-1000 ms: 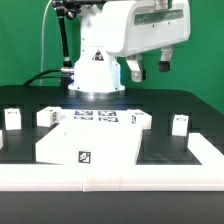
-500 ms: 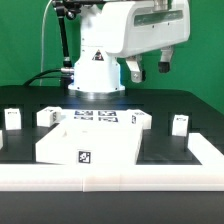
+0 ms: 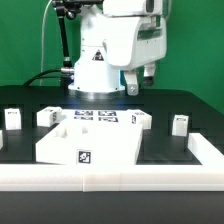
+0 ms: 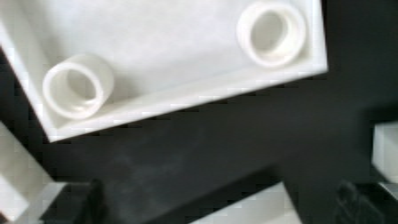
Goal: Assemble one leg
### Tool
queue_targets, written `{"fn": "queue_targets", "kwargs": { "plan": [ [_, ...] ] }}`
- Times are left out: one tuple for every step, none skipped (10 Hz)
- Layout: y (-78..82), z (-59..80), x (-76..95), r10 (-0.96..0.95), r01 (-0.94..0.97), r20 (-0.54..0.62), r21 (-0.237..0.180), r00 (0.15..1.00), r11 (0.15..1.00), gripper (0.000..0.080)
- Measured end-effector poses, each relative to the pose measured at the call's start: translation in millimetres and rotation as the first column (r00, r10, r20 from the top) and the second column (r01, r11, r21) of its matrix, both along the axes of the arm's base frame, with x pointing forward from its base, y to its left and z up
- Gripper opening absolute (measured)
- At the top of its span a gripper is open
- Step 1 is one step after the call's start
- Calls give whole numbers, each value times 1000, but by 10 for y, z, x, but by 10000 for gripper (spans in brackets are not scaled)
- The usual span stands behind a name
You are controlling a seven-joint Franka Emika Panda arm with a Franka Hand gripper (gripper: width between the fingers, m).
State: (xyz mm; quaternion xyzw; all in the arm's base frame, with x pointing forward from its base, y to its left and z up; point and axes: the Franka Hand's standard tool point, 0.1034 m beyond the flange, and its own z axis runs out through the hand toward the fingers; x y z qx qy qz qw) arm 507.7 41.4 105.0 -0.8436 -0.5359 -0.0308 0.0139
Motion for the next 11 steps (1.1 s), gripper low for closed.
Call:
{"fn": "queue_targets", "kwargs": {
  "plan": [
    [-95, -64, -2, 51, -51, 10, -13, 999, 999, 650],
    [-194, -129, 7, 115, -114, 19, -32, 993, 993, 650],
    [-265, -178, -5, 105, -104, 17, -34, 994, 994, 650],
    [-246, -168, 2, 99, -98, 18, -33, 995, 995, 650],
    [-245, -170, 0, 99, -99, 18, -32, 995, 995, 650],
    [-250, -172, 0, 98, -98, 17, -33, 995, 995, 650],
    [-250, -172, 0, 98, -98, 17, -33, 995, 995, 650],
    [-261, -185, -13, 102, -101, 17, -33, 995, 994, 650],
    [-313, -247, -90, 114, -113, 17, -33, 993, 993, 650],
    [-365, -337, -216, 113, -113, 14, -33, 993, 993, 650],
    [-403, -416, -334, 108, -108, 8, -31, 994, 994, 650]
  ]
}}
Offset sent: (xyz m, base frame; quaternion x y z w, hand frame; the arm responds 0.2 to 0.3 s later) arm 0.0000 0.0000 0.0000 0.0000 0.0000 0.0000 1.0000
